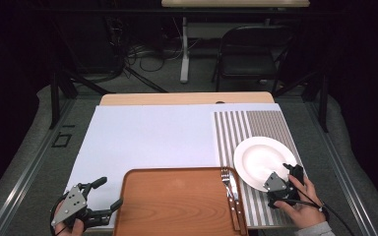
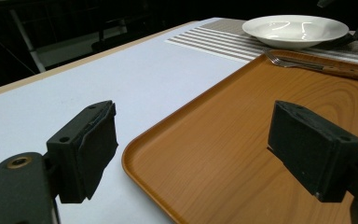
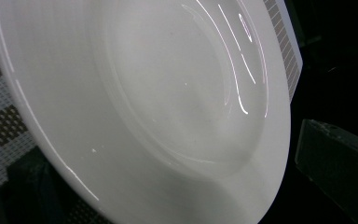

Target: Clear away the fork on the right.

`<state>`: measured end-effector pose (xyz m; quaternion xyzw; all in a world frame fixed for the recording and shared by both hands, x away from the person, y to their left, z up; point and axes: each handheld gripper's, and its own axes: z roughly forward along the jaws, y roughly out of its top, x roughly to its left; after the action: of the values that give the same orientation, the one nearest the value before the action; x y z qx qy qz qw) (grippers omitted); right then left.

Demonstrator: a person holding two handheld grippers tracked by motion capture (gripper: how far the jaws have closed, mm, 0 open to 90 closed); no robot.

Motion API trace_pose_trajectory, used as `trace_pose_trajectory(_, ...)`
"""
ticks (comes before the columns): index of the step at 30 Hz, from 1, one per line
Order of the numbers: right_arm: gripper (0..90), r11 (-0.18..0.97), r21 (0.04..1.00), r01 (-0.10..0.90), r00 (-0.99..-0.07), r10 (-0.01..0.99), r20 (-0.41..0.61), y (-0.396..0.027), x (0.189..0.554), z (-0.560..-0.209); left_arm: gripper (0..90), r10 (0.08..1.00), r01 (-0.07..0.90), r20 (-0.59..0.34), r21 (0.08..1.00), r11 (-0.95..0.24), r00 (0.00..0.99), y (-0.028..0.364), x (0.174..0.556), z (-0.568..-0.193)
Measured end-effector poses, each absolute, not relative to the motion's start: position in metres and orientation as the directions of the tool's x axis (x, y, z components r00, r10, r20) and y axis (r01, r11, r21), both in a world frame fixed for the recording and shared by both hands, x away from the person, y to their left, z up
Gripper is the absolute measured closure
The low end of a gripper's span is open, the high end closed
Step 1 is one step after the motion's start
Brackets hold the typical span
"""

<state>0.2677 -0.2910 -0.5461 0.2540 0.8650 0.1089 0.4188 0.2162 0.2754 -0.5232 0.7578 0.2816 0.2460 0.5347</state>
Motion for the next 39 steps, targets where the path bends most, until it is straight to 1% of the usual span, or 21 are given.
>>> trace_pose_trajectory(2,0.0,0.860,0.387,0.333,-0.521,0.510,-0.684,-0.2914,0.2691,-0.5460,15.2,0.691,0.165,0.070,0.949,-0.269,0.719,0.2753,0.2161,-0.5232)
trace_pose_trajectory(7,0.0,0.864,0.380,0.330,-0.520,0.502,-0.691,-0.2912,0.2707,-0.5474,15.2,0.691,0.165,0.070,0.949,-0.268,0.720,0.2753,0.2160,-0.5232)
trace_pose_trajectory(9,0.0,0.861,0.372,0.347,-0.513,0.506,-0.694,-0.2910,0.2709,-0.5485,15.2,0.689,0.164,0.071,0.949,-0.269,0.721,0.2755,0.2162,-0.5232)
trace_pose_trajectory(10,0.0,0.870,0.356,0.341,-0.514,0.490,-0.704,-0.2915,0.2720,-0.5484,15.2,0.689,0.163,0.071,0.949,-0.269,0.721,0.2755,0.2163,-0.5232)
trace_pose_trajectory(20,0.0,0.866,0.366,0.342,-0.505,0.497,-0.705,-0.2928,0.2736,-0.5499,15.2,0.689,0.166,0.069,0.949,-0.268,0.722,0.2750,0.2161,-0.5233)
trace_pose_trajectory(26,0.0,0.866,0.375,0.330,-0.507,0.498,-0.704,-0.2932,0.2742,-0.5509,15.2,0.690,0.165,0.069,0.949,-0.268,0.720,0.2752,0.2158,-0.5232)
trace_pose_trajectory(29,0.0,0.875,0.363,0.319,-0.511,0.481,-0.712,-0.2934,0.2737,-0.5505,15.2,0.688,0.164,0.070,0.949,-0.269,0.722,0.2752,0.2159,-0.5232)
trace_pose_trajectory(33,0.0,0.871,0.377,0.316,-0.504,0.490,-0.711,-0.2936,0.2740,-0.5515,15.2,0.689,0.164,0.070,0.949,-0.269,0.722,0.2752,0.2159,-0.5232)
trace_pose_trajectory(35,0.0,0.871,0.364,0.330,-0.506,0.488,-0.711,-0.2931,0.2731,-0.5505,15.2,0.689,0.164,0.070,0.949,-0.269,0.722,0.2751,0.2159,-0.5231)
trace_pose_trajectory(39,0.1,0.880,0.356,0.315,-0.507,0.473,-0.720,-0.2928,0.2725,-0.5509,15.2,0.688,0.164,0.071,0.949,-0.270,0.722,0.2752,0.2159,-0.5231)
